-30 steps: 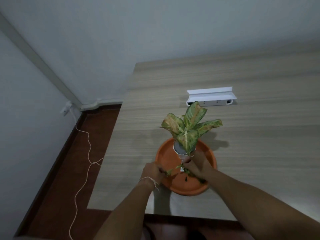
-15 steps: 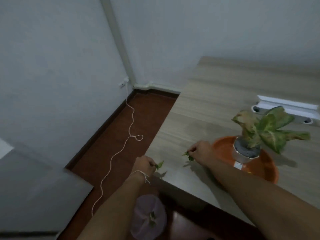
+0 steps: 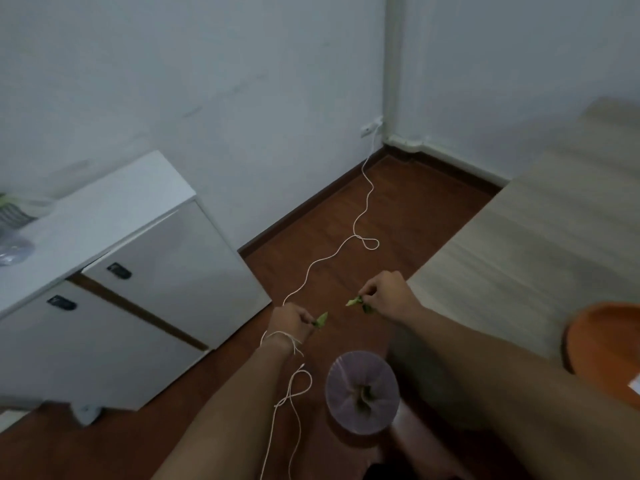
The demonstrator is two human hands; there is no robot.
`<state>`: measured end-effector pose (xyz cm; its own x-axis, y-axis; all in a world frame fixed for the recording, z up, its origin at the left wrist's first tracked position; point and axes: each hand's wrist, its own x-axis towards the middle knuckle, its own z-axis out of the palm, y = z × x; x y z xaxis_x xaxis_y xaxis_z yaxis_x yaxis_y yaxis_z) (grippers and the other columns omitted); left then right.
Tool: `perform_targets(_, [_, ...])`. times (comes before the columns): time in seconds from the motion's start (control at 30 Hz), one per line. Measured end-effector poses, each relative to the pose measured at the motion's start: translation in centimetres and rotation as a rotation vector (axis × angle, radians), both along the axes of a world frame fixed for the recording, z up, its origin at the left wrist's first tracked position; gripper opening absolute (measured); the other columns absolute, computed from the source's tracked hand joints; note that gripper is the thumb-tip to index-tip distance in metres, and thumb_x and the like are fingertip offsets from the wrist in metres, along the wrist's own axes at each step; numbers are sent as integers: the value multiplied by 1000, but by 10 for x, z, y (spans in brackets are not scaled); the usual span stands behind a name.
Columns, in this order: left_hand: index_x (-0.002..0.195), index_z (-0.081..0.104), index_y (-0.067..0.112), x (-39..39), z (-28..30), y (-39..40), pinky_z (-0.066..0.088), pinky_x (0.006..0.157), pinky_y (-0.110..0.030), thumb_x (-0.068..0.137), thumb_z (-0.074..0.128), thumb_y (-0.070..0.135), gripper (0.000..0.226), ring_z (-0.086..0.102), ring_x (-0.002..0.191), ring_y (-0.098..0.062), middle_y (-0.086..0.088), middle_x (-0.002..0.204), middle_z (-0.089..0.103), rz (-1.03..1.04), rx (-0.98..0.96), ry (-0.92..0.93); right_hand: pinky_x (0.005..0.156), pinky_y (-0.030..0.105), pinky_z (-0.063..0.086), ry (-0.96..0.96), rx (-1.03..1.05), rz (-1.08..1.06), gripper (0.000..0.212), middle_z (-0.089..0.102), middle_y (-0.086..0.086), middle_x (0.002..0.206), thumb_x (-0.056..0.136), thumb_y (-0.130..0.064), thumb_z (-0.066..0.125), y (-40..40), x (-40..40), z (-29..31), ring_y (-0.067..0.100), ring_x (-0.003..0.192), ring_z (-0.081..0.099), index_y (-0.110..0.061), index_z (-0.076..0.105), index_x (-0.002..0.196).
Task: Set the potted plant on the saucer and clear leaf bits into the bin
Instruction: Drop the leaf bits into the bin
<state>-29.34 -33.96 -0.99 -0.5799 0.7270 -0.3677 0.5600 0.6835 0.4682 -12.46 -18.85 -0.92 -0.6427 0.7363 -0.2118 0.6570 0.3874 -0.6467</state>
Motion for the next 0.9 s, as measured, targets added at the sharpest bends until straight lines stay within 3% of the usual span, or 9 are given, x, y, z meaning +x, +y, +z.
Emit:
perform_targets(0.1, [76,78,18,-7,-12,-10,51,70,-20,68,75,15,9,69,77,-15,-3,81,77,58,-4,-54,74,21,52,-38,-25,41,11,78,-1,86,80,-12,71,-8,-16,-12,7,77,67,-16,79,85])
perform_targets(0.27, [79,78,14,7,-36,-17,39,64,-10,70,73,13,10,68,81,-16,-4,85,77,131,1,-151,76,23,55,-101,-71,72,9,78,0,84,79,-10,72,-24,-26,-43,9,76,69,-15,79,82])
perform_targets(0.43, [75,78,13,23,-72,-20,50,75,-16,68,71,14,10,70,82,-17,-4,83,77,214,-24,-229,74,25,57,-156,-141,71,9,76,2,82,81,-11,71,-36,-27,-81,14,76,69,-14,78,77])
perform_targets(0.57, [69,76,17,30,-103,-20,58,78,-31,67,67,21,10,71,81,-25,-6,79,77,243,-56,-244,74,25,54,-177,-176,90,13,76,3,81,84,-13,66,-44,-22,-110,16,77,69,-13,76,76])
perform_targets(0.77, [76,76,17,36,-129,-21,58,79,-36,65,60,21,19,71,85,-30,-10,82,76,214,-104,-246,58,29,49,-194,-180,108,23,69,2,65,86,-17,63,-49,-13,-133,19,66,66,-8,68,65])
perform_targets(0.9, [81,76,14,40,-129,-22,58,78,-36,68,62,20,20,71,85,-29,-13,83,76,156,-98,-252,58,36,54,-213,-188,89,24,69,4,61,84,-17,62,-51,-8,-140,20,61,65,-7,68,63])
